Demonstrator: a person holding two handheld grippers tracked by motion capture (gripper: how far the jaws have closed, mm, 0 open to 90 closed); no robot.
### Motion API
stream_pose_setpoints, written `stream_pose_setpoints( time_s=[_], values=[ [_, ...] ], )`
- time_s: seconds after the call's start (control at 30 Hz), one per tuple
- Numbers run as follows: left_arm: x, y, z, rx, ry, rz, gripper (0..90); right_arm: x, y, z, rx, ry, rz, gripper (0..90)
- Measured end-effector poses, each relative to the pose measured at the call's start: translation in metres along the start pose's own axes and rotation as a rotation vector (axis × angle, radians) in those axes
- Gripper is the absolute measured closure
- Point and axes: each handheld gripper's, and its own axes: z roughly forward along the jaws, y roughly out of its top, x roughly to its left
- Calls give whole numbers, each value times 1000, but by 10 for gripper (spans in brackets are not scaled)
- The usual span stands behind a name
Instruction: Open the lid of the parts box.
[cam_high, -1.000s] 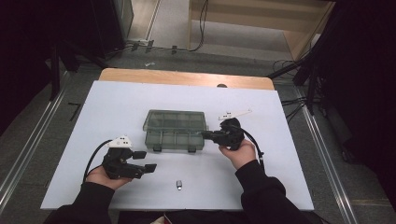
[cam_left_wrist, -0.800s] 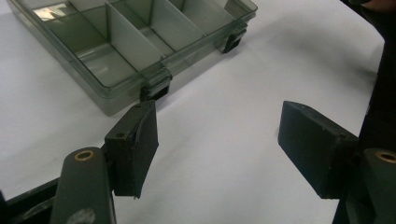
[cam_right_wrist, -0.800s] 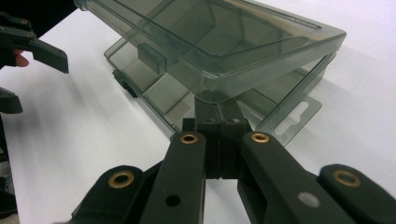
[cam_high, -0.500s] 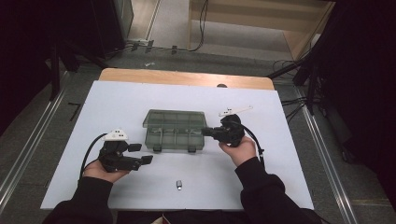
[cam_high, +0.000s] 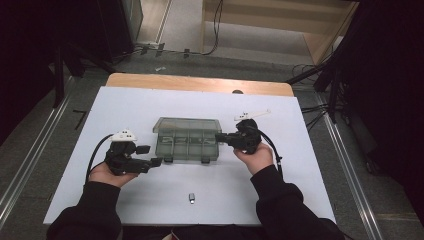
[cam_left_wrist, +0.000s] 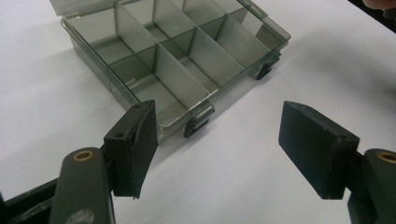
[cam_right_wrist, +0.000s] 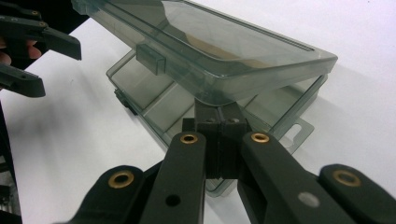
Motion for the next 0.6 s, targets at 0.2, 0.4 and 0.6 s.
stream_pose_setpoints(
  time_s=[0.2,0.4,0.6],
  values=[
    [8,6,3,1,7,-5,288,-1,3,0,-5,3,2,875],
    [15,11,7,6,11,-4,289,-1,5,0,-7,2,-1,875],
    [19,17,11,2,19,-2,289,-1,6,0,-9,2,1,875]
  ],
)
